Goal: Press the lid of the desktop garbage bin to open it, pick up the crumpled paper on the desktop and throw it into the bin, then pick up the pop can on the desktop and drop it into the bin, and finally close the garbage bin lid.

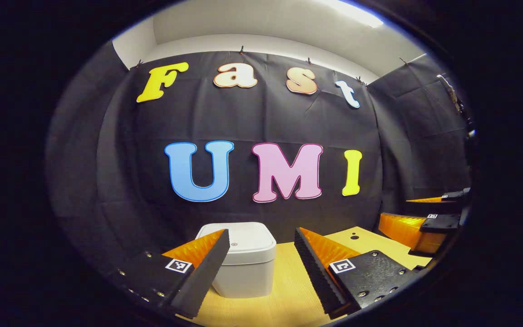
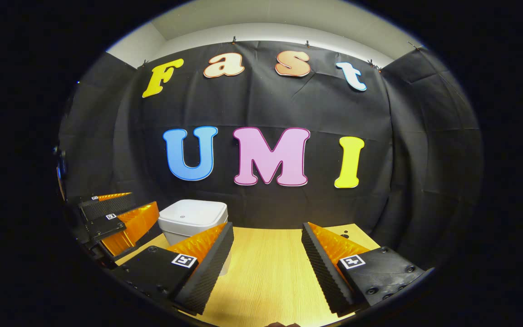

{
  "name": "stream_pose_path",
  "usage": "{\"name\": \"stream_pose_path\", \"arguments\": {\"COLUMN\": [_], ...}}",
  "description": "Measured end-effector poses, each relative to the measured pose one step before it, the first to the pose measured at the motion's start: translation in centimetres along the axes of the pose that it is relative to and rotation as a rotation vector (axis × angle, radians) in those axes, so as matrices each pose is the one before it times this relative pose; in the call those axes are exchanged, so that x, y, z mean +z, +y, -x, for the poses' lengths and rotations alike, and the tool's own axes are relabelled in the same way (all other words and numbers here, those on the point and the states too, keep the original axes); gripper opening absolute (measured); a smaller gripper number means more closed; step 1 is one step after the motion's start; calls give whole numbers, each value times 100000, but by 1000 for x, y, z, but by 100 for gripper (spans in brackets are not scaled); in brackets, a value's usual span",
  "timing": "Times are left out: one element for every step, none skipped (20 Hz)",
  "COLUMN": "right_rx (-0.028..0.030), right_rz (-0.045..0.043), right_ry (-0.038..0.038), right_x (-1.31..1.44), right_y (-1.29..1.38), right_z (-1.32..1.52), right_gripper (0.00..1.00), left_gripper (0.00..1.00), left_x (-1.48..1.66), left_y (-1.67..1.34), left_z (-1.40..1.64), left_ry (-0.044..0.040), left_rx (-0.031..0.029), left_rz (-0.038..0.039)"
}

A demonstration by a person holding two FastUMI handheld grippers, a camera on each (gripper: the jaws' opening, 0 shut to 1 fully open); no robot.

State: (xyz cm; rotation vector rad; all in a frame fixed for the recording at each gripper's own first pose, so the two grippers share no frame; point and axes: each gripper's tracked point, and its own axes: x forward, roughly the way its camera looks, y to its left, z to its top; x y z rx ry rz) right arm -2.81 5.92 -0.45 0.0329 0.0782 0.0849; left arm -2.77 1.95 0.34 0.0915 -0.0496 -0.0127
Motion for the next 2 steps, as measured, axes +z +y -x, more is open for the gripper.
{"name": "stream_pose_path", "arguments": {"right_rx": [-179, 148], "right_rz": [37, 607], "right_ry": [69, 574], "right_x": [-186, -239], "right_y": [13, 60], "right_z": [165, 54], "right_gripper": [98, 98], "left_gripper": [93, 95], "left_x": [-293, -266], "left_y": [-192, -223], "left_z": [52, 52], "left_ry": [689, 1178], "left_rx": [-776, -685], "left_rz": [635, 291]}}
